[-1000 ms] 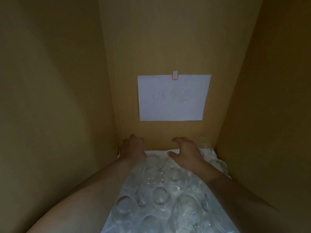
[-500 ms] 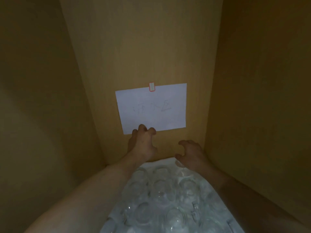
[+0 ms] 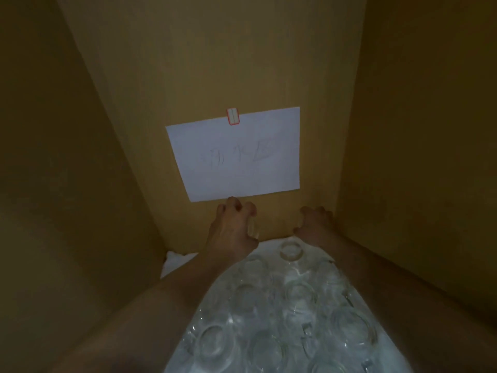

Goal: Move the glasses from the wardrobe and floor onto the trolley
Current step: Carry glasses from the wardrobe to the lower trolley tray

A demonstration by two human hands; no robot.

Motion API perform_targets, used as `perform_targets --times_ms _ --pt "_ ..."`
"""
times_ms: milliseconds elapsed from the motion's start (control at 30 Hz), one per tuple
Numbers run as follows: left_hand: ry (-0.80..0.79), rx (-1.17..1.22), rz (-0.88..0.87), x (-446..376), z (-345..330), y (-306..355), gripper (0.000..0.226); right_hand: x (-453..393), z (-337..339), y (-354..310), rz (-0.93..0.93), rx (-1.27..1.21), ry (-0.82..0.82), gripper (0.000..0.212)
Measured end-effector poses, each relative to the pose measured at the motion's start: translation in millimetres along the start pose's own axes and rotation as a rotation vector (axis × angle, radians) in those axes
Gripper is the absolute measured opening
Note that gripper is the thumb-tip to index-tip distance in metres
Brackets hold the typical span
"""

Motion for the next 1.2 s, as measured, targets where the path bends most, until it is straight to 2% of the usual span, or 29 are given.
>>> perform_targets --times_ms 233,367,533,633,767,833,967,1133,1200 --pt "0.014 0.013 0.077 5 -14 -12 0.059 -15 -10 5 0.009 -0.142 -0.126 0.082" --pt "0.024 0.027 0.112 10 -8 -15 0.060 -7 -6 6 0.013 -0.168 -0.078 0.066" --pt "0.041 0.068 0.117 14 22 -15 0.061 16 19 -1 0.007 -0.163 -0.016 0.076" --pt "0.096 0.049 0.084 16 47 -8 0.061 33 46 -7 -0.005 -0.160 0.073 0.073" --pt "0.190 0.129 0.068 27 77 -1 0.059 54 78 -18 0.031 -0.309 0.208 0.077" --pt "0.262 0.217 0.110 33 92 -1 0.059 64 90 -24 0.038 -0.415 0.291 0.085" --pt "0.371 0.540 0.372 45 123 -2 0.066 86 106 -34 0.060 -0.712 0.412 0.107" --pt "0.349 1.059 0.591 71 146 3 0.089 120 117 -42 0.079 -0.980 0.506 0.091" --pt "0.301 1.307 0.640 81 152 11 0.088 136 122 -46 0.085 -1.124 0.535 0.085"
Point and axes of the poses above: each hand's wrist, its own x-axis away from the middle knuckle, its own z-axis out of the back of the hand, y = z × x, the point moved 4 cm from there along -x, towards the middle knuckle, and after that the axes turned 4 degrees about -z, right-handed, at the moved point
